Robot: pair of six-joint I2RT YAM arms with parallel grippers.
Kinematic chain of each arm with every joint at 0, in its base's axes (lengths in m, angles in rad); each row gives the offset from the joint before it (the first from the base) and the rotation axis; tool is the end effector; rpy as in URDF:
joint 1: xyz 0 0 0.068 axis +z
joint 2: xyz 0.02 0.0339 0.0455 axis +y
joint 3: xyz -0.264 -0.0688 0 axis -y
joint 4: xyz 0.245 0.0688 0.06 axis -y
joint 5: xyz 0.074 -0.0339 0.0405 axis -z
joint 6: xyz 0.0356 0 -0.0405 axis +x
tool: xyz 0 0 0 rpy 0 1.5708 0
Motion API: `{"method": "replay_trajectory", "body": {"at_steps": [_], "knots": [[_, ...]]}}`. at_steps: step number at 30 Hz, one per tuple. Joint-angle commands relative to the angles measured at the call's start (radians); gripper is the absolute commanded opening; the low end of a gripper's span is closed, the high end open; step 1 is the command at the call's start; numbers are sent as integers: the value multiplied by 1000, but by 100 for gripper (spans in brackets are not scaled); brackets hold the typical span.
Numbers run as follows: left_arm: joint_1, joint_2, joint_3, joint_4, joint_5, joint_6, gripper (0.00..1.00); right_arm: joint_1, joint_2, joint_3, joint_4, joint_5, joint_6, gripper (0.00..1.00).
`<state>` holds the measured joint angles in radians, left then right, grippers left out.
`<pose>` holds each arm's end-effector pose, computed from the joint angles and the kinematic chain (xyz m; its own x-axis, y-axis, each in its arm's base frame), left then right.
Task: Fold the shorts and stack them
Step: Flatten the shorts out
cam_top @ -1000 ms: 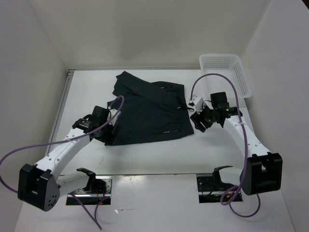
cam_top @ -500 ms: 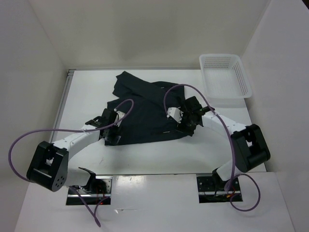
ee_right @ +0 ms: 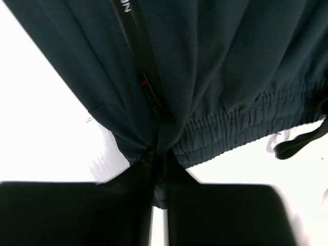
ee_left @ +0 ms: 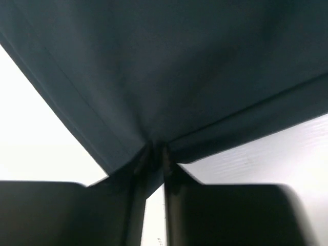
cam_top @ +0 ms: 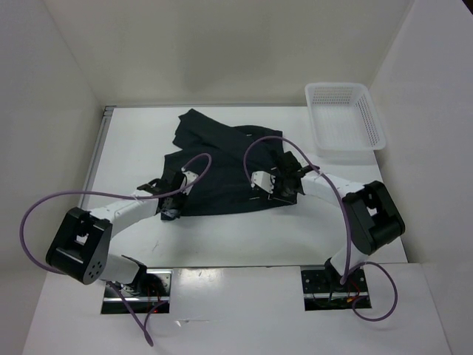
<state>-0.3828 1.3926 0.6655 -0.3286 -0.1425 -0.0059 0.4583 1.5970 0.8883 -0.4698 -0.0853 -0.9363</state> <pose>0.2337 -0.0887 0.1602 -0.8090 0.3195 -0.4933 0.3001 0.9463 0.1207 0.2622 0.1327 0.1623 -0.1127 -0.9504 -0.2900 -0.9460 0.1919 -0.2612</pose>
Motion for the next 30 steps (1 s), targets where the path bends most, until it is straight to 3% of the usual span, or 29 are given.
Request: {"method": "replay_trajectory", "body": {"at_steps": [1, 2, 8, 13, 16, 17, 18, 21, 22, 23, 27, 30], "knots": [[-4, 36, -30, -119, 15, 6, 12, 10, -5, -23, 25, 30, -13, 0], [-4, 20, -30, -133, 15, 6, 0, 10, -5, -23, 4, 30, -13, 0], [30, -102, 130, -401, -5, 6, 0, 10, -118, 64, -199, 4, -85, 0], [-13, -383, 128, -613, 101, 6, 0, 19, -235, 23, -332, -25, -147, 0], [-25, -489, 108, -714, 179, 6, 0, 28, -284, -11, -401, -47, -179, 11], [-25, -501, 108, -740, 201, 6, 2, 28, -308, -11, -426, -57, -188, 18], [-25, -510, 120, -750, 201, 6, 16, 40, -321, -11, -447, -57, -188, 40], [-25, -521, 163, -764, 257, 6, 40, 72, -379, -23, -516, -79, -188, 71], [-25, -521, 163, -747, 270, 6, 60, 72, -394, -2, -504, -91, -147, 72], [-25, -521, 178, -719, 270, 6, 63, 72, -407, 12, -485, -102, -121, 72], [-12, -390, 200, -443, 160, 6, 61, 72, -404, 104, -296, -148, 65, 71], [99, -168, 336, -317, 179, 6, 61, 72, -335, 165, -86, -148, 221, 67]]}}
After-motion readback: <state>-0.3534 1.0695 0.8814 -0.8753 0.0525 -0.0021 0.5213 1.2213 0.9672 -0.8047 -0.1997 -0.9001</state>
